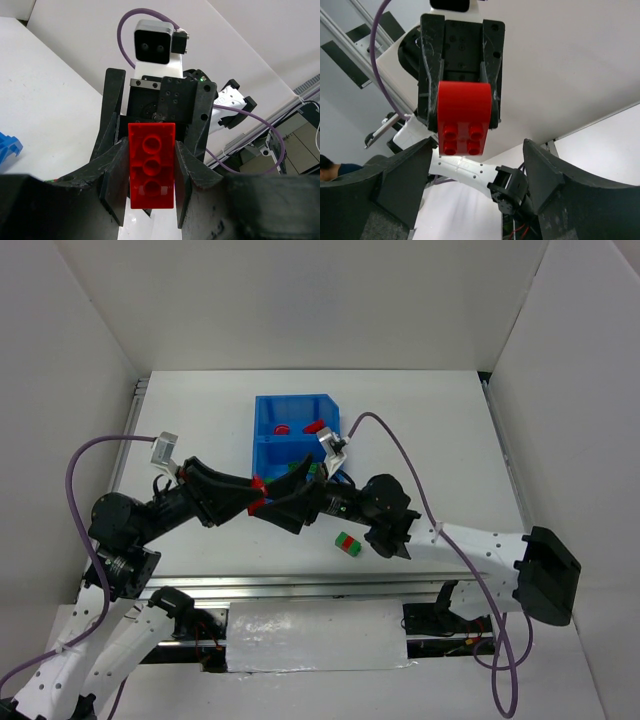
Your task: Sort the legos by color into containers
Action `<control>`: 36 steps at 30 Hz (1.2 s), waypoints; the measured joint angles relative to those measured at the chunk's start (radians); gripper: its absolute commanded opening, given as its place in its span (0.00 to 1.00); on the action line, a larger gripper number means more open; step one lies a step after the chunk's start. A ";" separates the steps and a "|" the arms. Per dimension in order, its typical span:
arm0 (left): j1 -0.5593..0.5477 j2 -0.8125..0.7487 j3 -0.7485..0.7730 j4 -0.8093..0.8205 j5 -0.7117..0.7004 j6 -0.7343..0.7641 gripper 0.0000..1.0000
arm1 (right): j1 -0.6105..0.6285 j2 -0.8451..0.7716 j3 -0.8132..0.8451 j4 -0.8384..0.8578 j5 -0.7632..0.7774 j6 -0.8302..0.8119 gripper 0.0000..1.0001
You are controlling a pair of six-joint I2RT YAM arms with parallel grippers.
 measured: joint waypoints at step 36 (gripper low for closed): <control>0.004 -0.081 0.230 -0.875 -0.840 0.450 0.99 | -0.418 0.795 1.038 -1.069 0.504 -0.122 0.51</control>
